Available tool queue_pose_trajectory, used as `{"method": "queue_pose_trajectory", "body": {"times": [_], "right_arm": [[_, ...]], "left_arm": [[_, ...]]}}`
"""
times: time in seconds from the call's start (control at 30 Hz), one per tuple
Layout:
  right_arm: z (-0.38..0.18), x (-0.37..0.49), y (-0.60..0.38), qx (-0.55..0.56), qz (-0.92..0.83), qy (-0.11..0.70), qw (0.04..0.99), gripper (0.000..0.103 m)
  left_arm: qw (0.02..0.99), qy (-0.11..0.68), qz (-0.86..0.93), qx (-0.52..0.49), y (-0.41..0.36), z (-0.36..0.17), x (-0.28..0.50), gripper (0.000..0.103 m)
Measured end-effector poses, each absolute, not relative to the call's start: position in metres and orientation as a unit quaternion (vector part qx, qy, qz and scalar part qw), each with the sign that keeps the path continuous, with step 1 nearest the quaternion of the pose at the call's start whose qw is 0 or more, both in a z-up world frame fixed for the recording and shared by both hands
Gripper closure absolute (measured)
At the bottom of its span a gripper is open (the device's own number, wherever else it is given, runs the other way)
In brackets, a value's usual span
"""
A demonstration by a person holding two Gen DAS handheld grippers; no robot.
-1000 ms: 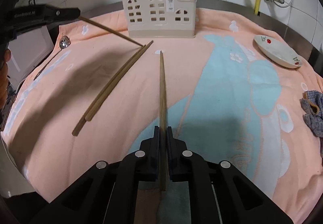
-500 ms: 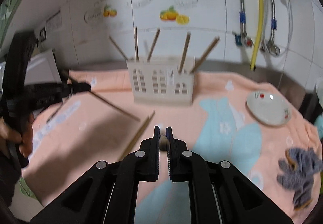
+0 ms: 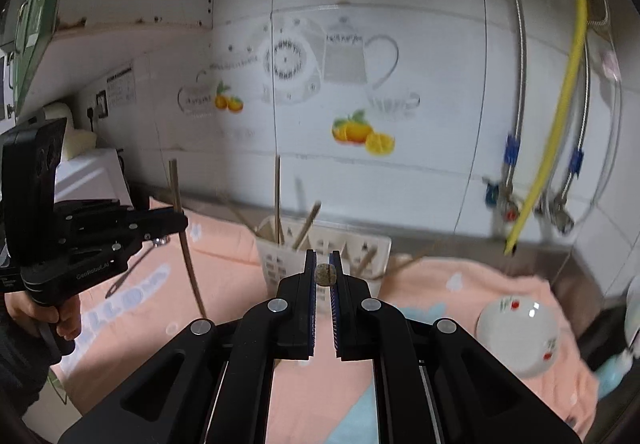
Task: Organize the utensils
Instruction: 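Raise both held chopsticks upright over the white holder and lower them in, then open both grippers to release the chopsticks into the holder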
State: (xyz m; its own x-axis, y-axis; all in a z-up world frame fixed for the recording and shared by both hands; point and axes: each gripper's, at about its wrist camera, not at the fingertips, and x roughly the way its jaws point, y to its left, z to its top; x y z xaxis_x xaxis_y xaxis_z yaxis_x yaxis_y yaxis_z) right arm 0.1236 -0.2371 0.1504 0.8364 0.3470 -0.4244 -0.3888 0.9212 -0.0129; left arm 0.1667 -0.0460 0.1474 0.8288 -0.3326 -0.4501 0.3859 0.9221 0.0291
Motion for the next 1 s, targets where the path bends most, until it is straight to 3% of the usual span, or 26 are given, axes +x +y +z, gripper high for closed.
{"method": "queue_pose_trajectory", "body": {"times": [0.23, 0.43, 1.0], "right_arm": [[0.181, 0.144, -0.249, -0.055, 0.177, 0.208, 0.96, 0.097], [0.179, 0.176, -0.252, -0.071, 0.164, 0.243, 0.953, 0.097], [0.139, 0.239, -0.237, -0.086, 0.158, 0.326, 0.928, 0.094]], "left_arm": [[0.974, 0.142, -0.155, 0.082, -0.056, 0.202, 0.193, 0.098], [0.982, 0.112, -0.135, 0.075, -0.06, 0.214, 0.229, 0.098], [0.967, 0.207, -0.145, 0.021, -0.042, 0.146, 0.291, 0.096]]}}
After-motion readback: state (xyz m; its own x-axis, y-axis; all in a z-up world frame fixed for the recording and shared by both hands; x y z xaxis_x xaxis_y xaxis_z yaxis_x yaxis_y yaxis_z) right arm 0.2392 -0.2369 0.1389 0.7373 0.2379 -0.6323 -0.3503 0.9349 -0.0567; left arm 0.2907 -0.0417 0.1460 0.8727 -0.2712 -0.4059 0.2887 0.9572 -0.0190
